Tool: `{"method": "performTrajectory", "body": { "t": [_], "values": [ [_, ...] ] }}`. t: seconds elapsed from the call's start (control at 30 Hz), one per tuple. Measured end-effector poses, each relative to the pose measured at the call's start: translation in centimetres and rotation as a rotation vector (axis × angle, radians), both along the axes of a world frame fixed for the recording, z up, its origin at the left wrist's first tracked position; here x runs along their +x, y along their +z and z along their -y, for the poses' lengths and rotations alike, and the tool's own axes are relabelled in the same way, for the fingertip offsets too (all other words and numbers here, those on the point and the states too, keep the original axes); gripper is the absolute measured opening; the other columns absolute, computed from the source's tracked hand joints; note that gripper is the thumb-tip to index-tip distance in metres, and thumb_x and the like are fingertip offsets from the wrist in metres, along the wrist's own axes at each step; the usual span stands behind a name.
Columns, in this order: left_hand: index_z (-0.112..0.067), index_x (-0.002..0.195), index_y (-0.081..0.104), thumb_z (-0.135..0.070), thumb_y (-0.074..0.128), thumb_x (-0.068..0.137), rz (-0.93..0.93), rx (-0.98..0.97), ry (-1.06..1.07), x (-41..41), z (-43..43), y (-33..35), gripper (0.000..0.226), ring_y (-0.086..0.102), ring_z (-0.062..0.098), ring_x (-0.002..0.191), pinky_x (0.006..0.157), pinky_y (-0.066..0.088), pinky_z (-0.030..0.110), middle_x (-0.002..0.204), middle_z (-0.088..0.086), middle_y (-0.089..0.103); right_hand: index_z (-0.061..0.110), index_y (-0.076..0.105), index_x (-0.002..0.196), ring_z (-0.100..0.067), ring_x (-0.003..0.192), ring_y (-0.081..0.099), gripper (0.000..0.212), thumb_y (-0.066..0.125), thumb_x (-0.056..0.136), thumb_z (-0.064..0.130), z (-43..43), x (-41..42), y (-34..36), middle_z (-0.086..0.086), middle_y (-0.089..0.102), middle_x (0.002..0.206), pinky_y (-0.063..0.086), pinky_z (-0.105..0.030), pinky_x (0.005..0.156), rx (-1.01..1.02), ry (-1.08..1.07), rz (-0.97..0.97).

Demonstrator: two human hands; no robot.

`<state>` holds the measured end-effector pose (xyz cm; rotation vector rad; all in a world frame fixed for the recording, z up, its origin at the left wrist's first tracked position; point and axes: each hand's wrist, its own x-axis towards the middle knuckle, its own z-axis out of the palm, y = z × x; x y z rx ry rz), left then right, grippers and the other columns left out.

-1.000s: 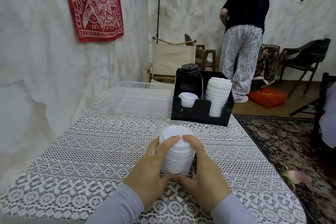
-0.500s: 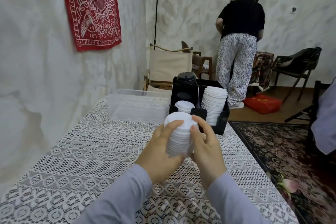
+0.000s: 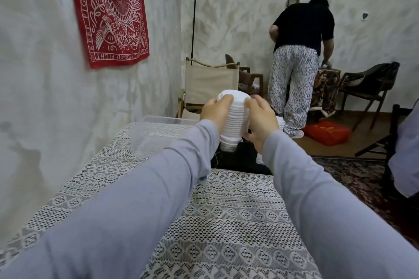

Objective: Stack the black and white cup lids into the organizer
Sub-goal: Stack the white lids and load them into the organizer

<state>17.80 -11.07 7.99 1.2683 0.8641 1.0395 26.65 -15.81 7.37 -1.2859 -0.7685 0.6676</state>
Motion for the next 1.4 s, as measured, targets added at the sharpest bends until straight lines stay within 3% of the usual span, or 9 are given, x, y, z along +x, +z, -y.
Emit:
{"method": "performTrajectory", "body": {
  "t": [0.13,0.53,0.7,0.8,1.1,1.17,1.23,1.3,1.4],
  "values": [
    [-0.018,0.101,0.055,-0.035,0.059,0.085,-0.026,-0.061,-0.029,1.2,-2.0,-0.3,0.024,0.061,0.028,0.097,0.094,0.049,0.046,0.102,0.009,0.065,0.023,0.059,0.087,-0.018,0.082,0.054,0.014,0.047,0.092,0.029,-1.7,1.4,-0.1,0.001,0.059,0.085,0.044,-0.033,0.072,-0.103,0.042,-0.111],
    [-0.012,0.111,0.058,-0.041,0.05,0.083,-0.069,-0.152,-0.028,3.0,-4.3,-0.9,0.04,0.064,0.032,0.095,0.091,0.05,0.049,0.097,0.012,0.067,0.021,0.055,0.084,-0.024,0.096,0.057,0.017,0.043,0.09,0.031,-5.2,3.1,-1.3,-0.006,0.061,0.1,0.046,-0.038,0.089,-0.212,0.063,-0.036],
    [-0.011,0.122,0.053,-0.047,0.049,0.062,-0.113,-0.152,-0.013,3.9,-4.9,-1.5,0.07,0.063,0.034,0.095,0.09,0.05,0.048,0.106,0.013,0.066,0.013,0.054,0.114,-0.028,0.102,0.054,0.042,0.036,0.085,0.039,-6.0,3.2,-1.7,-0.008,0.06,0.109,0.044,-0.04,0.093,-0.257,-0.008,0.049],
    [-0.009,0.127,0.049,-0.047,0.046,0.071,-0.152,-0.118,-0.004,4.2,-4.7,-1.5,0.067,0.059,0.033,0.101,0.094,0.048,0.046,0.113,0.014,0.061,0.009,0.047,0.132,-0.031,0.112,0.052,0.062,0.035,0.085,0.049,-6.1,2.8,-1.6,-0.01,0.057,0.124,0.039,-0.047,0.103,-0.296,-0.008,0.129],
    [-0.01,0.143,0.031,-0.041,0.034,0.091,-0.281,-0.084,0.027,4.4,-4.3,-1.2,0.061,0.049,0.033,0.116,0.102,0.039,0.043,0.132,0.015,0.05,0.001,0.044,0.131,-0.034,0.114,0.051,0.05,0.036,0.095,0.035,-6.7,3.3,-1.5,-0.016,0.054,0.127,0.041,-0.046,0.101,-0.353,-0.036,0.299],
    [-0.01,0.144,0.028,-0.041,0.034,0.091,-0.294,-0.095,0.027,4.6,-4.4,-1.1,0.061,0.048,0.034,0.118,0.103,0.037,0.043,0.134,0.015,0.048,0.011,0.041,0.133,-0.029,0.113,0.048,0.043,0.036,0.095,0.031,-6.8,3.3,-1.4,-0.008,0.05,0.124,0.043,-0.04,0.095,-0.341,-0.038,0.34],
    [-0.01,0.145,0.027,-0.041,0.034,0.092,-0.305,-0.102,0.03,4.7,-4.6,-1.2,0.062,0.046,0.034,0.119,0.104,0.036,0.043,0.134,0.015,0.048,0.025,0.047,0.102,-0.024,0.098,0.045,0.014,0.036,0.094,0.028,-7.2,3.5,-1.5,-0.004,0.049,0.097,0.039,-0.031,0.068,-0.322,-0.04,0.382],
    [-0.009,0.144,0.028,-0.041,0.034,0.092,-0.293,-0.112,0.034,4.8,-4.8,-1.3,0.061,0.047,0.034,0.119,0.104,0.036,0.043,0.134,0.015,0.048,0.024,0.044,0.087,-0.02,0.092,0.039,0.012,0.034,0.094,0.026,-7.2,3.4,-1.3,-0.003,0.047,0.087,0.03,-0.03,0.063,-0.344,-0.039,0.422],
    [-0.008,0.143,0.031,-0.04,0.034,0.093,-0.301,-0.107,0.039,4.9,-5.1,-1.5,0.06,0.047,0.034,0.119,0.103,0.037,0.042,0.135,0.015,0.048,0.001,0.049,0.126,-0.026,0.109,0.049,0.04,0.031,0.099,0.024,-7.3,3.4,-1.4,-0.017,0.053,0.127,0.031,-0.03,0.08,-0.358,-0.042,0.488]
  ]
}}
